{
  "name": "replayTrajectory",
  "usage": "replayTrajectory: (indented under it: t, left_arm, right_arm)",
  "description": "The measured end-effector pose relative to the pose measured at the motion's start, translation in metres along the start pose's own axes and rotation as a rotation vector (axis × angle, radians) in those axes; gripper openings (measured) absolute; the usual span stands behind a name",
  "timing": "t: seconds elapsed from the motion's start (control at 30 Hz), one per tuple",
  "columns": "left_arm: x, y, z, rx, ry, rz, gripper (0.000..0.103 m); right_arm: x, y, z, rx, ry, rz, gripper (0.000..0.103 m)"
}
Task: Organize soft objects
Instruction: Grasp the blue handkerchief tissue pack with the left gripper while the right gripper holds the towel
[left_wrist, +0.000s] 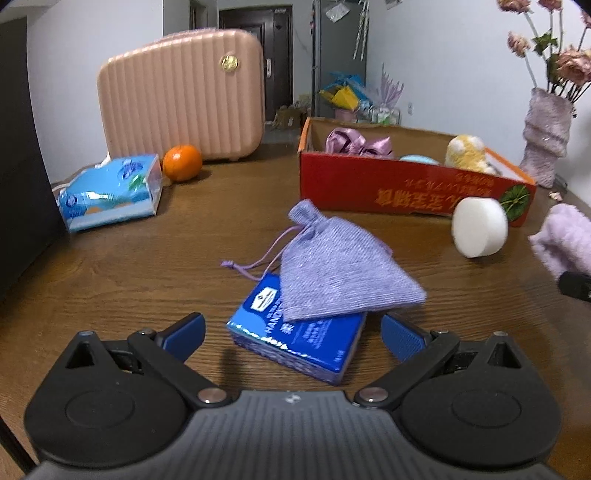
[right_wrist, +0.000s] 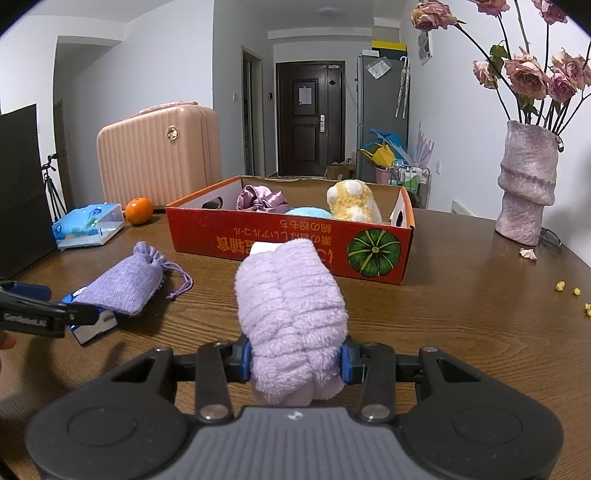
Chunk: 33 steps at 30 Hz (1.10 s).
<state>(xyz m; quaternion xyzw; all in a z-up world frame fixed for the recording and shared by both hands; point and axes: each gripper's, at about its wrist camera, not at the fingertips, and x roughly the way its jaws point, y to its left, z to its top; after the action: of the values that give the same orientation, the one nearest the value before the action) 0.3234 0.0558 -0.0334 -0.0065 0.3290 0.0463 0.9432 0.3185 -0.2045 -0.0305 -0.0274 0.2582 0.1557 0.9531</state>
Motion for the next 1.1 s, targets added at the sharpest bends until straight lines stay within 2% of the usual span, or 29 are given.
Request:
replayTrajectory:
  t: [0.37,1.1]
  left_arm:
    - [0.028,0.006,0.002,0.027,0.056,-0.014,0.103]
    - [0.036,0.008,0.004,0.035,0.062,-0.034,0.103]
  right_arm:
    - [0.002,0.001,-0.001,0.002,0.005,-0.005,0.042]
    - [0.006,0.001,-0.003,0.009,0.019,-0.016,0.042]
